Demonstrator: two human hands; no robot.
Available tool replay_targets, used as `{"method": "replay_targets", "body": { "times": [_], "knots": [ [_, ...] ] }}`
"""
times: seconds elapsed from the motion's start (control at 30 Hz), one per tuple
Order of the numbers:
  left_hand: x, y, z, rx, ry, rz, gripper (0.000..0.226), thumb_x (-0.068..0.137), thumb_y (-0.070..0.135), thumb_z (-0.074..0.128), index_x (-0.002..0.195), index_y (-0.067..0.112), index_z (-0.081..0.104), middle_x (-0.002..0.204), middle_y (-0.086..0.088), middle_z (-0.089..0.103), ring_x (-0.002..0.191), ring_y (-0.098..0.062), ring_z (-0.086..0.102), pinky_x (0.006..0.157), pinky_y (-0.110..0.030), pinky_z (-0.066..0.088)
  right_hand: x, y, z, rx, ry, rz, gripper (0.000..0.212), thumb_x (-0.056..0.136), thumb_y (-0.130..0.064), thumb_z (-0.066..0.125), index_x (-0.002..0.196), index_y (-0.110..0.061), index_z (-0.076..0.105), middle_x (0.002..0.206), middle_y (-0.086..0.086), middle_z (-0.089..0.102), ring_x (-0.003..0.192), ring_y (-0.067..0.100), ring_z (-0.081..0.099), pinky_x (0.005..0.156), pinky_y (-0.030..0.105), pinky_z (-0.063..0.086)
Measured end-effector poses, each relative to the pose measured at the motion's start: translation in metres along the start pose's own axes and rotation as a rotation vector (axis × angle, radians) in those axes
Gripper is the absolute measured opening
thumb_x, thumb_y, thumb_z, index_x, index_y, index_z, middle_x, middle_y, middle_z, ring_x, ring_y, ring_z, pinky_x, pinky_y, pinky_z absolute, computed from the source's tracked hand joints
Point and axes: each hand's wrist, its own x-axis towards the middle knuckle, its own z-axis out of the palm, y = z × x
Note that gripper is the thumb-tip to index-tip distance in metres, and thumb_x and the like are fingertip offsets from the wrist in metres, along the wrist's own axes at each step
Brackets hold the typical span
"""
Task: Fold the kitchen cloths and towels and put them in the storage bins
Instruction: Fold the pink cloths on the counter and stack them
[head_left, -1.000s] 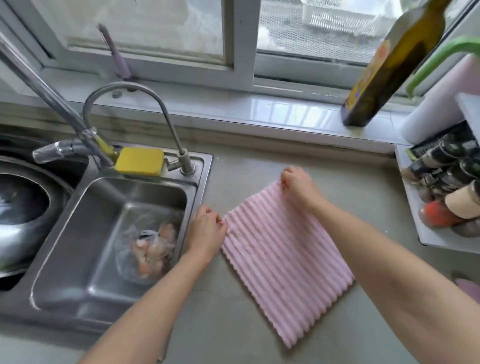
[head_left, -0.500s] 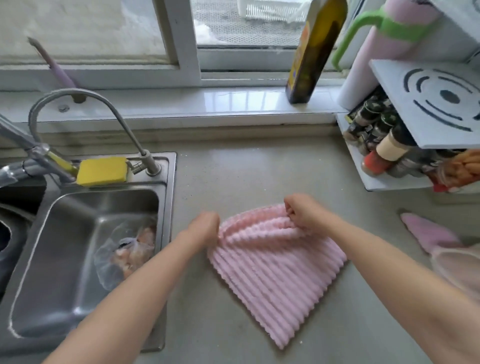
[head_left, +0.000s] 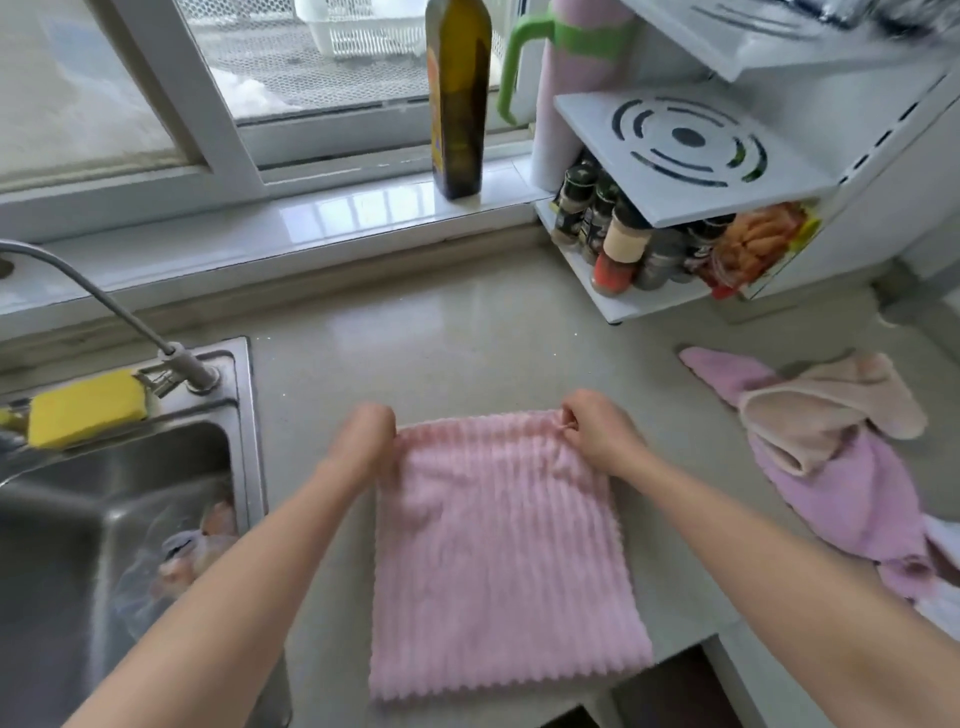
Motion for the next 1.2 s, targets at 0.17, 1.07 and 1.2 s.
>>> {"method": "replay_targets", "body": {
  "times": [0.17,1.07,1.2],
  "knots": [
    [0.004,0.002,0.004,0.004,0.088,-0.059,0.021,0.089,0.018,0.057,0.082,0.000,0.064,0.093,-0.023,0.067,0.089,-0.037,0.063,0.071,-0.037,0.048,0.007,0.000,0.015,0.017,0.147,-0.052,0.010,0.089,-0.015,0.055,0.088,-0.005,0.057,0.099,0.015,0.056,0.092,0.033,0.055,0.077,0.037,0.039],
    [0.009,0.008,0.010,0.143,0.138,-0.060,0.015,0.088,0.005,0.045,0.088,0.004,0.060,0.095,-0.015,0.063,0.082,-0.031,0.056,0.062,-0.034,0.037,0.031,0.023,-0.020,-0.081,-0.011,-0.151,0.026,0.092,-0.041,0.052,0.075,-0.022,0.049,0.071,-0.007,0.055,0.071,0.016,0.052,0.091,0.033,0.028],
    [0.010,0.003,0.011,0.085,0.133,-0.087,0.012,0.091,0.009,0.046,0.085,0.005,0.055,0.095,-0.016,0.063,0.083,-0.033,0.057,0.063,-0.036,0.041,0.031,0.014,-0.005,-0.025,0.127,0.060,0.020,0.097,-0.036,0.047,0.085,-0.020,0.050,0.080,-0.003,0.058,0.084,0.021,0.057,0.090,0.036,0.033]
  ]
}}
